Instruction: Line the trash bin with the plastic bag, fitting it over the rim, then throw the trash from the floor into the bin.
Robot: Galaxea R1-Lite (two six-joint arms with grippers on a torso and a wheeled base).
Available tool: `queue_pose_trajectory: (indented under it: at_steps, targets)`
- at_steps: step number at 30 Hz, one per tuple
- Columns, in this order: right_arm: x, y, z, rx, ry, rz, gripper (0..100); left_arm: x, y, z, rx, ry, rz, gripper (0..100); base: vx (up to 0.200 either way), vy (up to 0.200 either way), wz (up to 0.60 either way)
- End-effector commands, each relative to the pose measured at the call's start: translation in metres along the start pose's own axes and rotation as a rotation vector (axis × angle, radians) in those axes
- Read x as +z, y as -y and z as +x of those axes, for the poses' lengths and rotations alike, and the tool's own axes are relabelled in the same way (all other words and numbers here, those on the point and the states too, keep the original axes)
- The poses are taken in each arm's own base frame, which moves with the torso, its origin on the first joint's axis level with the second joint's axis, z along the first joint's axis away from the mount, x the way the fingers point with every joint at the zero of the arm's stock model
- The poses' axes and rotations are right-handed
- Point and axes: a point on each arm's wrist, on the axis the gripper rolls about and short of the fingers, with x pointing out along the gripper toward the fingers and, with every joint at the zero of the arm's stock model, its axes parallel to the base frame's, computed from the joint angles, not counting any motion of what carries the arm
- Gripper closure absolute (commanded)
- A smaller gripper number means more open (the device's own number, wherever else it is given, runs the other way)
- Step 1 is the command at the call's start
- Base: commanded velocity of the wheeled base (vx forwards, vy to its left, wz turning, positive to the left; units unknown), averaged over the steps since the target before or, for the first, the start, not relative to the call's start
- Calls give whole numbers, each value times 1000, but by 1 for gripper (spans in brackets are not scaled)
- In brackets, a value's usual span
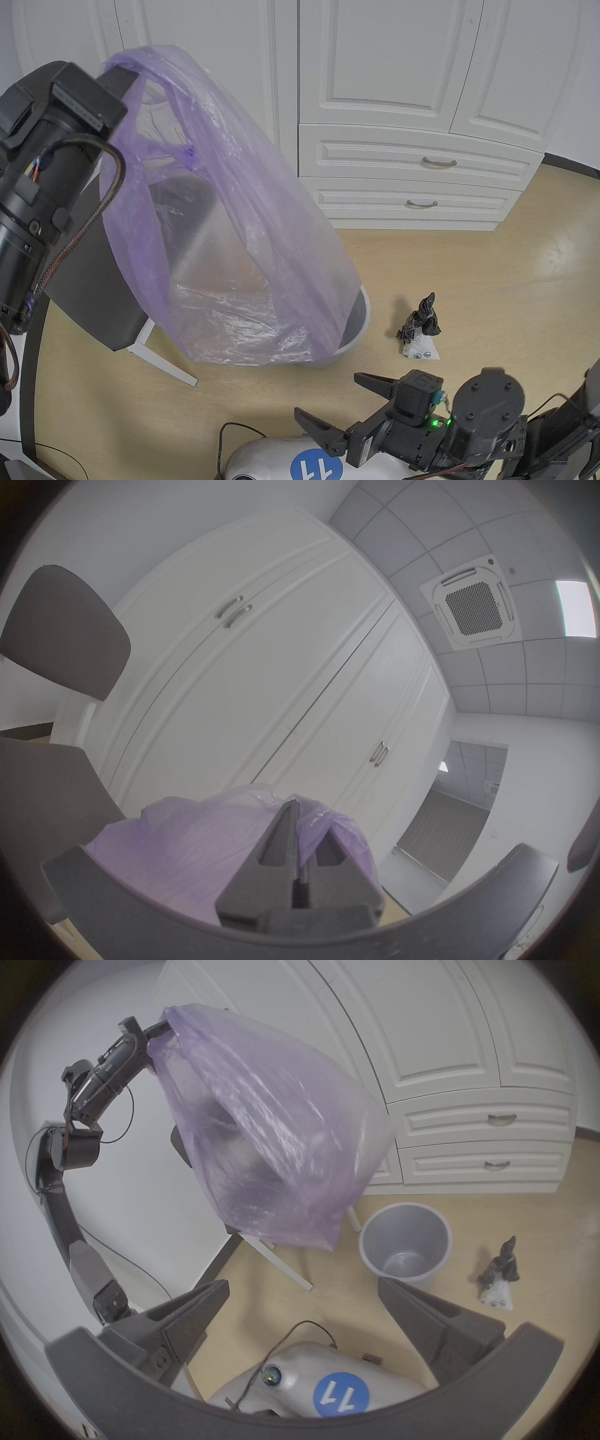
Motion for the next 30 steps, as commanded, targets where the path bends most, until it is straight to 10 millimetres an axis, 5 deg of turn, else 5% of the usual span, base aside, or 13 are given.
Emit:
queue_pose_trajectory:
  at_steps: [1, 11, 22, 30]
  targets:
    - [-43, -2, 27, -3, -84, 25, 0, 17, 5, -1, -12, 80, -17, 100, 0, 0, 0]
    - [-72, -12, 72, 30, 4, 223, 0, 32, 8, -6, -23, 125, -6, 100, 0, 0, 0]
    - [-67, -29, 65, 101, 6, 318, 0, 34, 15, -10, -57, 155, 13, 100, 0, 0, 0]
    - [-42, -46, 68, 157, 108, 363, 0, 20, 13, -4, -45, 123, 20, 100, 0, 0, 0]
